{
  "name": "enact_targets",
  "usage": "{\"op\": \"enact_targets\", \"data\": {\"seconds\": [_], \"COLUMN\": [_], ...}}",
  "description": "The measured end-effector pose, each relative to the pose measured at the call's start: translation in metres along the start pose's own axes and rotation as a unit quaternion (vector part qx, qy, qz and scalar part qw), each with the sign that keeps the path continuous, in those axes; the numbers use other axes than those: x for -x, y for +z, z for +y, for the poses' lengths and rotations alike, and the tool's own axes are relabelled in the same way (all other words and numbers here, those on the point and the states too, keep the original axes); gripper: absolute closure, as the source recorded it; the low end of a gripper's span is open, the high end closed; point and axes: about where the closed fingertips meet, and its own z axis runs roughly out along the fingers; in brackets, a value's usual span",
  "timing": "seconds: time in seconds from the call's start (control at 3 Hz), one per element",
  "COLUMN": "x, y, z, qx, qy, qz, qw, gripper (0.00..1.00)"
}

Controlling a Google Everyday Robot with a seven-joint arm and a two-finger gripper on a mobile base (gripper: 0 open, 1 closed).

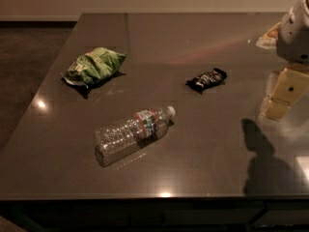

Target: Move rxbar chocolate near green jalapeno chip bag

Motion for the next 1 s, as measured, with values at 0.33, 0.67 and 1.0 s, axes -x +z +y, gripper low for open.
{"op": "enact_targets", "data": {"seconds": [0.33, 0.67, 1.0], "x": [0.017, 0.034, 0.046], "y": [0.016, 0.033, 0.052], "z": [-0.023, -0.048, -0.072], "qx": [0.008, 0.015, 0.023], "qy": [-0.014, -0.038, -0.067], "qz": [-0.012, -0.023, -0.026], "qw": [0.9998, 0.9989, 0.9972], "gripper": [0.0, 0.0, 0.0]}}
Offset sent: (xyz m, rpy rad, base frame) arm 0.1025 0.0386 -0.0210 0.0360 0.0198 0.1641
